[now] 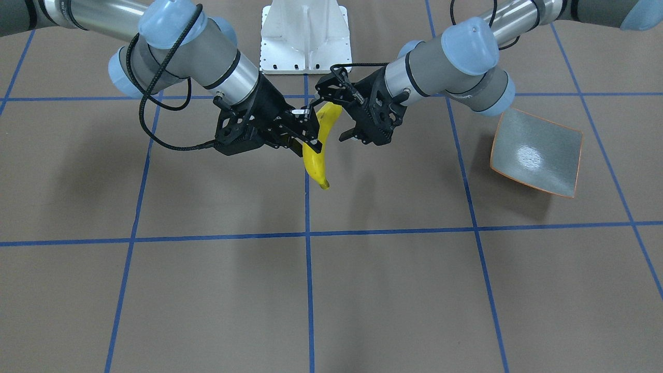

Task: Transfer all bananas from basket to plate

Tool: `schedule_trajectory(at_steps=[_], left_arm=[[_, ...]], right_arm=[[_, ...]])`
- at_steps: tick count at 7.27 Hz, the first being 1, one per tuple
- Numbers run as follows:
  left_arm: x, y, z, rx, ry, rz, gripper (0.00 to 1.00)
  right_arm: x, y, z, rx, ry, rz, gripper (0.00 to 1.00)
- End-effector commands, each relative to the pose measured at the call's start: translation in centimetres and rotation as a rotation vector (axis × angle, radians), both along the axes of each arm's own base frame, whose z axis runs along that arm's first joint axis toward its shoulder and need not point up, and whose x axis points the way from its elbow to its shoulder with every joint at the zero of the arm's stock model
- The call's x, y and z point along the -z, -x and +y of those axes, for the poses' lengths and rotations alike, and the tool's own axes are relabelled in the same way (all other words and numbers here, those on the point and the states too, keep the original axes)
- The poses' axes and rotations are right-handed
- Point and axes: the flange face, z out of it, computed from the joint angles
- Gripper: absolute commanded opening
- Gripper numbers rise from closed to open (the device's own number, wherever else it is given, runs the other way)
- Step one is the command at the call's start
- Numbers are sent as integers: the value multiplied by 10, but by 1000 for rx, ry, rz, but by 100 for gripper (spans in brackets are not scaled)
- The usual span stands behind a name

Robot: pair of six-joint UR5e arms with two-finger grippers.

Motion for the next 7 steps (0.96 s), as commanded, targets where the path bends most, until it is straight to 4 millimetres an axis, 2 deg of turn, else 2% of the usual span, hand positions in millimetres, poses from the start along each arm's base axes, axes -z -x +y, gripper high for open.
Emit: schedule_trajectory(at_steps=[1, 5, 6, 7], left_arm=[[0, -2, 2, -3, 1, 0, 95], [0, -2, 2, -5, 8, -1, 73], [1, -2, 3, -4, 9, 0, 55], [1, -3, 3, -7, 18, -1, 16]], right_arm=[[4, -1, 0, -1, 1, -7, 0], [10, -2, 2, -1, -6, -17, 0], [11, -3, 2, -1, -11, -22, 0], [10, -3, 3, -4, -5, -36, 0]])
